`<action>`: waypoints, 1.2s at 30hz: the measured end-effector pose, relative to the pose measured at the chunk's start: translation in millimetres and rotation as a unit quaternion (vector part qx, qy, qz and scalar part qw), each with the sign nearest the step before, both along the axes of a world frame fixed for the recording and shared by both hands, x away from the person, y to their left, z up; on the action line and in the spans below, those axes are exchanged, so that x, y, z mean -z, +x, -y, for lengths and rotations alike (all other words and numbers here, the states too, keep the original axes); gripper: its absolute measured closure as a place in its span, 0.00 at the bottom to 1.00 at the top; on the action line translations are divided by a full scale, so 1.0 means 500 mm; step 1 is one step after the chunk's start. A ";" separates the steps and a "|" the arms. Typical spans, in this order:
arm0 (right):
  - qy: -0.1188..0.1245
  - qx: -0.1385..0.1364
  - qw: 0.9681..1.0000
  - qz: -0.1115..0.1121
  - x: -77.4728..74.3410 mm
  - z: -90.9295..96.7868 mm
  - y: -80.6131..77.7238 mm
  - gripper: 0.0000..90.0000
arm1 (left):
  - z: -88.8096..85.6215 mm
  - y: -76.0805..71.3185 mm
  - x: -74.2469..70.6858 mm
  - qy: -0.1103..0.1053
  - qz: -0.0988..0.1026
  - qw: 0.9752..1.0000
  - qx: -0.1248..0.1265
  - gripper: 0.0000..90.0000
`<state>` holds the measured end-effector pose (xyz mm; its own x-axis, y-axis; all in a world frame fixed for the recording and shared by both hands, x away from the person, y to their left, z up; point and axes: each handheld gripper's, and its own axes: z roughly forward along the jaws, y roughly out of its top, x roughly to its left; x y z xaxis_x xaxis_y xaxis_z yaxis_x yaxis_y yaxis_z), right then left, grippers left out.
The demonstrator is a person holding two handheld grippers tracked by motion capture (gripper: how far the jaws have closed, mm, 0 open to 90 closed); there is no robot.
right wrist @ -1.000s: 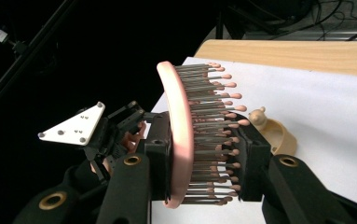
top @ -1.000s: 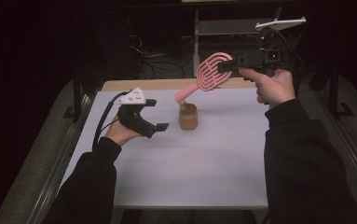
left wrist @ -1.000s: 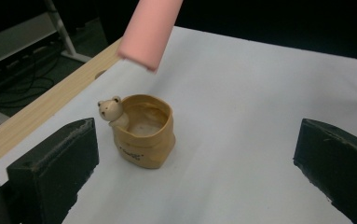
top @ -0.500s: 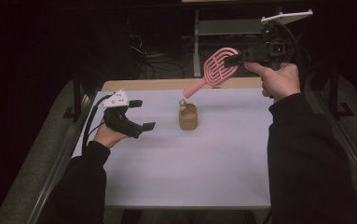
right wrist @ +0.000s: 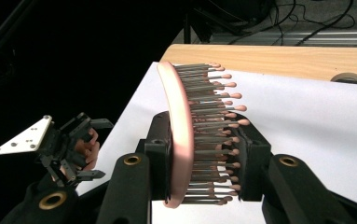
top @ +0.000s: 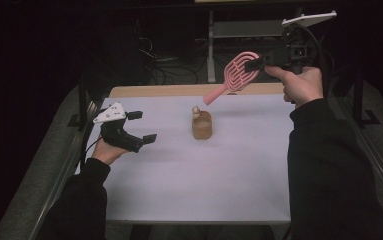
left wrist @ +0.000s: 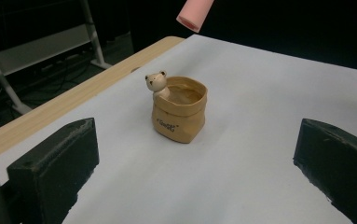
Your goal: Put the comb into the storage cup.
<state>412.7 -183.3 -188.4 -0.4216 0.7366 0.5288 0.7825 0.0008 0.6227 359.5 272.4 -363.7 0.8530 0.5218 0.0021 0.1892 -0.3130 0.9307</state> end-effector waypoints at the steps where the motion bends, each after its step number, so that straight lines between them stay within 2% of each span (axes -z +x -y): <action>1: -0.002 0.001 1.000 0.000 0.002 0.000 0.002 0.70 | -0.003 -0.002 0.002 -0.001 0.000 1.000 -0.001 0.00; 10: -0.010 0.000 1.000 -0.007 0.022 -0.005 0.018 0.70 | -0.030 -0.011 0.035 -0.009 -0.011 1.000 -0.014 0.00; 17: -0.012 -0.005 1.000 -0.017 0.045 -0.014 0.029 0.70 | -0.051 -0.016 0.044 -0.020 -0.012 0.999 -0.031 0.00; 22: -0.013 -0.005 1.000 -0.022 0.062 -0.017 0.033 0.70 | -0.063 -0.021 0.049 -0.034 -0.007 0.999 -0.042 0.00; 26: -0.014 -0.007 1.000 -0.027 0.075 -0.019 0.036 0.70 | -0.076 -0.025 0.064 -0.049 -0.016 0.997 -0.052 0.00; 29: -0.013 -0.007 0.999 -0.030 0.083 -0.020 0.038 0.70 | -0.083 -0.031 0.079 -0.044 -0.019 0.997 -0.060 0.00; 36: -0.019 -0.009 0.999 -0.043 0.101 -0.028 0.044 0.70 | -0.100 -0.043 0.103 -0.051 -0.026 0.996 -0.068 0.00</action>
<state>434.7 -169.5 -238.9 -0.3898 0.7498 0.5347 0.8325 0.0387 0.5527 337.8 322.2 -415.3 0.7721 0.6278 -0.0984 0.2714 -0.1857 0.9444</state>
